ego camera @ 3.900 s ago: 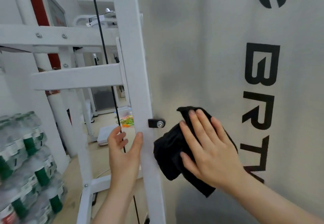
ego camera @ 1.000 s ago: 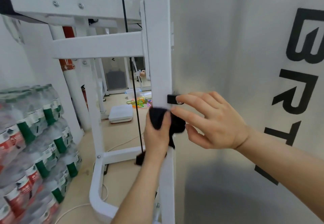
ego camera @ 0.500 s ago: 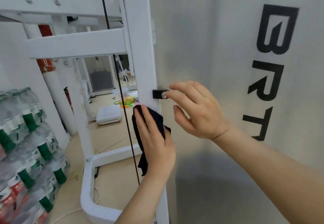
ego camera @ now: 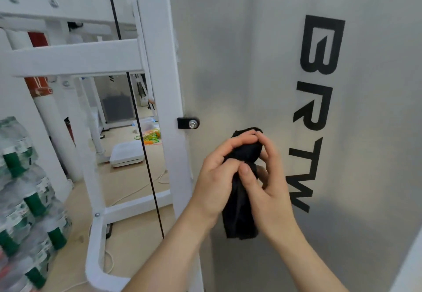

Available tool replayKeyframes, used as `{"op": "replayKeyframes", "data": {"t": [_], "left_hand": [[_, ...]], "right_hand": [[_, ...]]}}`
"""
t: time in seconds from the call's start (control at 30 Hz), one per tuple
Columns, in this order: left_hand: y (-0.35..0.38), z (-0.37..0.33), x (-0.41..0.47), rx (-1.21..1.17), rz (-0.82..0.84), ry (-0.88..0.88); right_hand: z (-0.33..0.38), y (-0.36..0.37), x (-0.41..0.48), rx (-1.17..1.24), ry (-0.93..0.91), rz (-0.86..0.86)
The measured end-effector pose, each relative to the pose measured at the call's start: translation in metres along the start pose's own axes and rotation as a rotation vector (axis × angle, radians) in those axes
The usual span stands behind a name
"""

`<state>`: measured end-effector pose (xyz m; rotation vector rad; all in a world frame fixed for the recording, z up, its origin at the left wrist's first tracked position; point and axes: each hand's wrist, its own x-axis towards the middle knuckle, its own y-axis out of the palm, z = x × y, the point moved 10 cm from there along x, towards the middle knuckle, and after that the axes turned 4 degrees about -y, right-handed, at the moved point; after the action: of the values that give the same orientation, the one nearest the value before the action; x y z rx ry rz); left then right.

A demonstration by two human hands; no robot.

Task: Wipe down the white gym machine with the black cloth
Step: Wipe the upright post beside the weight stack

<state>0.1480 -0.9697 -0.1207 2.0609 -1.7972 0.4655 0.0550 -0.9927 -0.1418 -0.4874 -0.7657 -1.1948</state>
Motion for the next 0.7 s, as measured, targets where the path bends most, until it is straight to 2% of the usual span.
{"op": "replayKeyframes", "data": {"t": [0.07, 0.1, 0.17, 0.2, 0.23, 0.3, 0.4, 0.5, 0.6, 0.67, 0.7], "left_hand": [[-0.016, -0.026, -0.005, 0.091, -0.019, 0.120], [-0.035, -0.039, -0.008, 0.255, -0.128, 0.230], [-0.085, -0.049, -0.014, 0.578, -0.490, 0.360], [-0.107, -0.043, -0.013, 0.614, -0.637, 0.319], [-0.120, -0.033, -0.007, 0.544, -0.688, 0.248], [-0.127, -0.010, 0.013, 0.432, -0.627, 0.147], [-0.134, 0.001, 0.024, 0.410, -0.617, 0.199], [-0.152, 0.025, 0.028, 0.341, -0.639, 0.106], [-0.156, 0.036, 0.031, 0.333, -0.607, 0.014], [-0.153, 0.035, 0.028, 0.314, -0.578, 0.027], [-0.153, 0.037, 0.025, 0.300, -0.577, 0.019]], "right_hand": [[0.017, -0.007, 0.019, -0.258, -0.120, -0.049], [0.030, -0.014, 0.030, -0.386, -0.206, -0.094], [0.069, -0.029, 0.052, -0.579, -0.443, -0.221], [0.089, -0.033, 0.060, -0.671, -0.565, -0.276], [0.103, -0.030, 0.069, -0.775, -0.661, -0.306], [0.107, -0.009, 0.088, -1.006, -0.757, -0.258], [0.071, 0.026, 0.085, -1.241, -0.841, -0.083], [0.014, 0.048, 0.032, -1.198, -0.960, 0.182], [-0.028, 0.069, -0.011, -1.121, -0.941, 0.465], [-0.021, 0.072, -0.009, -1.145, -1.011, 0.529], [-0.004, 0.070, 0.004, -1.177, -1.055, 0.479]]}}
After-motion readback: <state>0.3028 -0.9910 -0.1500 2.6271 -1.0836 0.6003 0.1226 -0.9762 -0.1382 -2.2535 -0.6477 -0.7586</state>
